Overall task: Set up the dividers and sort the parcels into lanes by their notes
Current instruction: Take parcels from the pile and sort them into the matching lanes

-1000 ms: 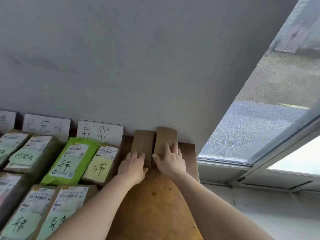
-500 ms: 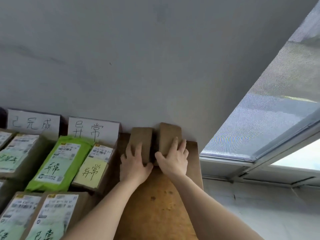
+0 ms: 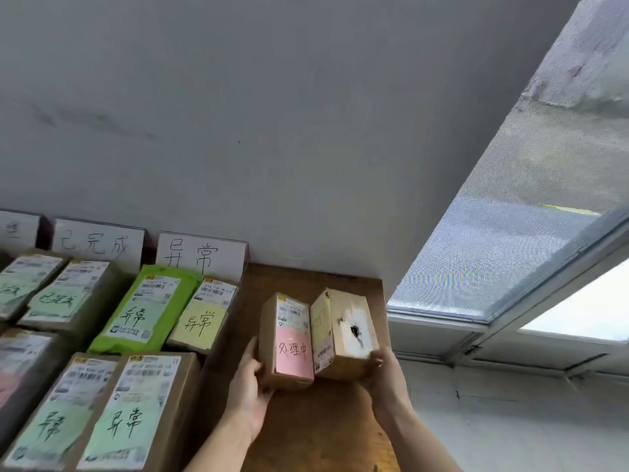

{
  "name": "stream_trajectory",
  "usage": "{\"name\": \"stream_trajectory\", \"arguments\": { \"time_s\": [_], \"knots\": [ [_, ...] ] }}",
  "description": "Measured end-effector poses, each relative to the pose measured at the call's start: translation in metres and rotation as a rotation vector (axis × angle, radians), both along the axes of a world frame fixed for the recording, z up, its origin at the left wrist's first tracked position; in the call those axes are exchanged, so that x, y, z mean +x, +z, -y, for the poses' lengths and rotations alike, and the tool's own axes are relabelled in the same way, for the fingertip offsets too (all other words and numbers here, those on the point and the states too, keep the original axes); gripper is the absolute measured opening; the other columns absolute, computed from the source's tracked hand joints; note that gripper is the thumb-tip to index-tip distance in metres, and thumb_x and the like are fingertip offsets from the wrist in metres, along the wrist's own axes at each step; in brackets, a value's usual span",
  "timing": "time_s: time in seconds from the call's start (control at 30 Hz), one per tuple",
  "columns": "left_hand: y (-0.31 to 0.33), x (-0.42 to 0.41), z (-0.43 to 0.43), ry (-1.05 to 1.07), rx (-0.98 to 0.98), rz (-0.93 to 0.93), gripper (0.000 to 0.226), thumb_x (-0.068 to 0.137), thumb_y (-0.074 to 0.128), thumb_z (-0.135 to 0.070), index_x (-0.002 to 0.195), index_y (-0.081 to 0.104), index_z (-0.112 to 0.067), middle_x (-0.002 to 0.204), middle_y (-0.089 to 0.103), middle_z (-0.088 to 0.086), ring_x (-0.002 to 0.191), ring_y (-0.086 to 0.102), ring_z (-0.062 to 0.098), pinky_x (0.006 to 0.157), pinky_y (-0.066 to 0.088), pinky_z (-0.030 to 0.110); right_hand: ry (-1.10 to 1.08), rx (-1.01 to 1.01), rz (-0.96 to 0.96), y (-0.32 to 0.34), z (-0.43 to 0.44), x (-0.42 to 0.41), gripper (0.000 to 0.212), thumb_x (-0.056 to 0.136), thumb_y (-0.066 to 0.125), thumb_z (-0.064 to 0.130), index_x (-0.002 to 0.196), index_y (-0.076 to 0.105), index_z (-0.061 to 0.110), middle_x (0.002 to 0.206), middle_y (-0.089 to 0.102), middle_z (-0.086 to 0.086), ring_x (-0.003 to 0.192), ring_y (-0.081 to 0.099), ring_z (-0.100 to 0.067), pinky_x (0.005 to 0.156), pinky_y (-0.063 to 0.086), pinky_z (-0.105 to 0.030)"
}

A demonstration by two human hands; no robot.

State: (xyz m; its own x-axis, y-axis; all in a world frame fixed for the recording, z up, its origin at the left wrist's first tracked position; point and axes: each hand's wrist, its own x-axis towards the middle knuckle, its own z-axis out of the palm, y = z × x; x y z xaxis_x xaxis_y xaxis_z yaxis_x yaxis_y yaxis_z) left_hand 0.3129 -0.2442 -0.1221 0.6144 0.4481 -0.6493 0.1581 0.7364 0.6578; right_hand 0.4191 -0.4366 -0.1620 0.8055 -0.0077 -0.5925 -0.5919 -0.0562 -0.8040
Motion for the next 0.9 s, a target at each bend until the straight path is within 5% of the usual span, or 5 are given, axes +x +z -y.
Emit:
{"name": "stream_trajectory", "arguments": {
  "time_s": [0.27,0.5,0.67,0.8,0.9],
  "knots": [
    [0.004,-0.01,0.014,-0.281,0.337,-0.244,0.06,0.097,0.055,-0.019,0.152,0.032,-0.024,0.138,0.056,0.009,0.121,0.054,0.027,0.1,0.047,0.049,0.357,-0.47,0.404,0.053,-0.041,-0.026,0.029,0.091,0.05,0.04,0.117,0.06,0.043,0.11,0.056,0.005,0.106,0.055,-0.014,0.093,0.043,-0.03],
    [0.01,-0.024,0.021,-0.346,0.266,-0.202,0.06,0.097,0.057,-0.01,0.151,0.033,-0.026,0.127,0.06,0.005,0.112,0.057,0.024,0.092,0.053,0.048,0.486,-0.722,0.401,0.052,-0.037,-0.047,0.114,0.061,0.076,0.064,0.153,0.018,0.032,0.141,0.032,-0.004,0.135,0.032,-0.025,0.106,0.035,-0.038],
    [0.023,-0.037,0.025,-0.313,0.29,-0.166,0.058,0.098,0.056,-0.014,0.15,0.034,-0.027,0.127,0.061,0.005,0.114,0.055,0.023,0.094,0.05,0.045,0.234,-0.397,0.345,0.058,-0.021,-0.057,0.1,0.053,0.07,0.05,0.146,0.036,0.032,0.124,0.044,-0.003,0.122,0.044,-0.024,0.105,0.04,-0.036],
    [0.036,-0.047,0.024,-0.215,0.355,-0.1,0.047,0.099,0.057,-0.021,0.143,0.043,-0.03,0.128,0.063,0.004,0.12,0.054,0.023,0.101,0.047,0.05,0.133,0.03,0.237,0.08,-0.007,-0.078,0.079,0.056,0.066,0.04,0.132,0.043,0.035,0.12,0.058,-0.011,0.107,0.062,-0.027,0.061,0.053,-0.013],
    [0.045,-0.056,0.023,-0.154,0.367,-0.053,0.044,0.096,0.061,-0.023,0.138,0.049,-0.029,0.122,0.066,0.003,0.118,0.056,0.024,0.102,0.047,0.053,0.146,0.226,0.233,0.096,-0.005,-0.089,0.06,0.076,0.069,0.028,0.133,0.049,0.024,0.112,0.064,-0.001,0.101,0.062,-0.018,0.081,0.054,-0.027]
  ]
}}
